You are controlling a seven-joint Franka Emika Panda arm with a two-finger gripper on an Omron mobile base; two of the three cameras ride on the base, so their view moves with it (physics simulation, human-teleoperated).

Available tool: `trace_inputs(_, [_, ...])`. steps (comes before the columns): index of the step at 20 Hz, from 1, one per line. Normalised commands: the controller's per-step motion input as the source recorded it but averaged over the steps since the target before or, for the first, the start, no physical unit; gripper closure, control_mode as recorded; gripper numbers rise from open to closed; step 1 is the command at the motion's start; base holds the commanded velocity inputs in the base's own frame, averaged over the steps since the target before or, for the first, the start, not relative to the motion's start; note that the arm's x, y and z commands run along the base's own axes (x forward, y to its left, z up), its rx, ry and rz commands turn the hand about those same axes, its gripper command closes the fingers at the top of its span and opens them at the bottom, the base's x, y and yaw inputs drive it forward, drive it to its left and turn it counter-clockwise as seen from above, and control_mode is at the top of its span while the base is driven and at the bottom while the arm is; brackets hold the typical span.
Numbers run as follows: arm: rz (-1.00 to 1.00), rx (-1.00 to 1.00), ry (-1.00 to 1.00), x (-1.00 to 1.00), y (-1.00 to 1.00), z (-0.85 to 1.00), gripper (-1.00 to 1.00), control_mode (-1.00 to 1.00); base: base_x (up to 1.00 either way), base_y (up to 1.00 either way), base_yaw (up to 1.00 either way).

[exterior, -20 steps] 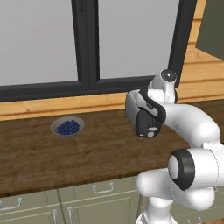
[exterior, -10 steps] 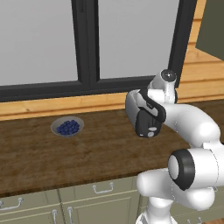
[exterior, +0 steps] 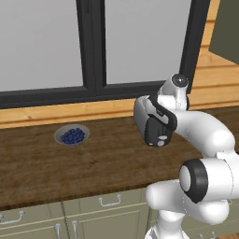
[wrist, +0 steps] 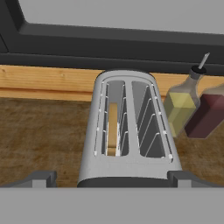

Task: Start the toaster. Once the lever pops up, take the bread to the plate on the dining counter.

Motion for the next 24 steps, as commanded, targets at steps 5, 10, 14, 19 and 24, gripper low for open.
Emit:
trace_inputs(5, [0.0,0.0,0.0,0.0,0.0,0.0,-1.0,-1.0,0.0,0.0,0.0])
trace_inputs(10, [0.0,0.0,0.0,0.0,0.0,0.0,-1.0,-1.0,0.0,0.0,0.0])
trace_inputs(14, [0.0,0.0,0.0,0.0,0.0,0.0,-1.0,-1.0,0.0,0.0,0.0])
trace_inputs(19, [0.0,0.0,0.0,0.0,0.0,0.0,-1.0,-1.0,0.0,0.0,0.0])
trace_inputs(24, [0.0,0.0,0.0,0.0,0.0,0.0,-1.0,-1.0,0.0,0.0,0.0])
